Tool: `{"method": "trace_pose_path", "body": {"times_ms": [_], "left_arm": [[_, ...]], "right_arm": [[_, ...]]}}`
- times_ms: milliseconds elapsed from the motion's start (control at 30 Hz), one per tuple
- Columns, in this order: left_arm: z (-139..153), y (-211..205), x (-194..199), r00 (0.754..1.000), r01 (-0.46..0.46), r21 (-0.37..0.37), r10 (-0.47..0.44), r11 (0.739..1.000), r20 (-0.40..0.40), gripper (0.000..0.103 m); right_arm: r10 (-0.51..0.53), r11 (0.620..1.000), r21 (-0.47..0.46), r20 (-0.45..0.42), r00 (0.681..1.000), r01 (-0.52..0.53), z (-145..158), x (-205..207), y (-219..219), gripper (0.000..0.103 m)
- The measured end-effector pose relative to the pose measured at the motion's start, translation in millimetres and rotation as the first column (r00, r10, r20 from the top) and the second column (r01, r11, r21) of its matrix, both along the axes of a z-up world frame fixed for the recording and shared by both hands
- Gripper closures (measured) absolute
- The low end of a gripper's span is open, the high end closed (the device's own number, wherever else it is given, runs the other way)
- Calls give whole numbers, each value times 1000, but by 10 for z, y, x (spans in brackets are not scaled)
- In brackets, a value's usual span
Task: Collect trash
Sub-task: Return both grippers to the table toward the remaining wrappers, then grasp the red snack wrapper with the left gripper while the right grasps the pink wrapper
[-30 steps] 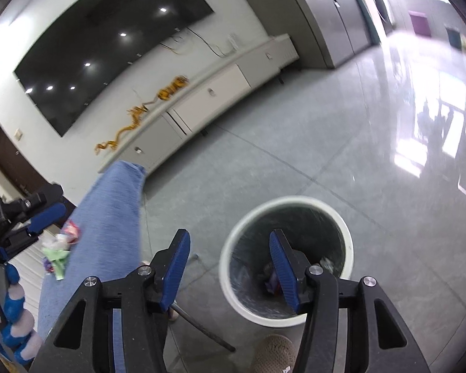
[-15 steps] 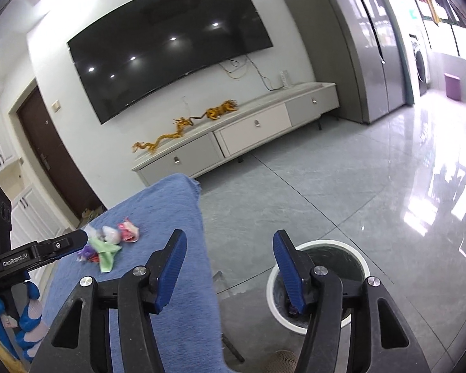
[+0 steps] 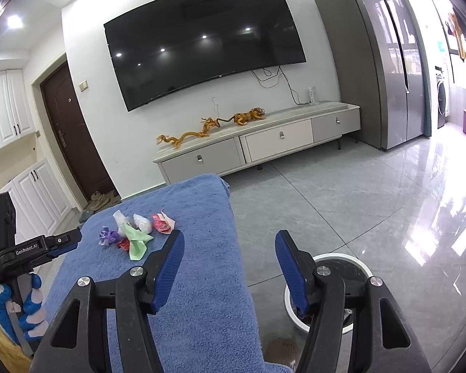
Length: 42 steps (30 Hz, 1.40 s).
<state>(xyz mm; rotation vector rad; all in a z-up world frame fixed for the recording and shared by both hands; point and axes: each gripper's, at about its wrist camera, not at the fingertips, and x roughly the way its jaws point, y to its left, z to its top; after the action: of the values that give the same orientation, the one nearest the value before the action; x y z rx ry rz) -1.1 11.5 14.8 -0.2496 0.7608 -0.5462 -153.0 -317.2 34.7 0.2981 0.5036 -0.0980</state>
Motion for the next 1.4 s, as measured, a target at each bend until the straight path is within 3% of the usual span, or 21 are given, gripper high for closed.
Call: {"method": "trace_pose_path", "body": {"times_ms": [167, 400, 767, 1100, 1400], "left_arm": [[-29, 157, 4, 999, -44, -13, 44, 999, -5, 48], [-31, 319, -57, 989, -142, 15, 141, 990, 52, 48], [-251, 599, 65, 982, -185, 60, 183, 981, 42, 48], [-663, 601, 349, 985, -164, 123, 168, 979, -26, 52], [-912, 324, 904, 991, -83, 154, 98, 985, -94, 63]], "right_arm": [[6, 1000, -5, -5, 1000, -6, -14, -28, 3, 44], [23, 1000, -13, 5, 1000, -23, 6, -43, 58, 44], [109, 993, -36, -10, 994, -109, -22, 182, 281, 44], [266, 964, -10, -41, 963, -267, -267, 744, 618, 44], [373, 928, 32, -104, 922, -371, -619, 1480, 800, 44]]}}
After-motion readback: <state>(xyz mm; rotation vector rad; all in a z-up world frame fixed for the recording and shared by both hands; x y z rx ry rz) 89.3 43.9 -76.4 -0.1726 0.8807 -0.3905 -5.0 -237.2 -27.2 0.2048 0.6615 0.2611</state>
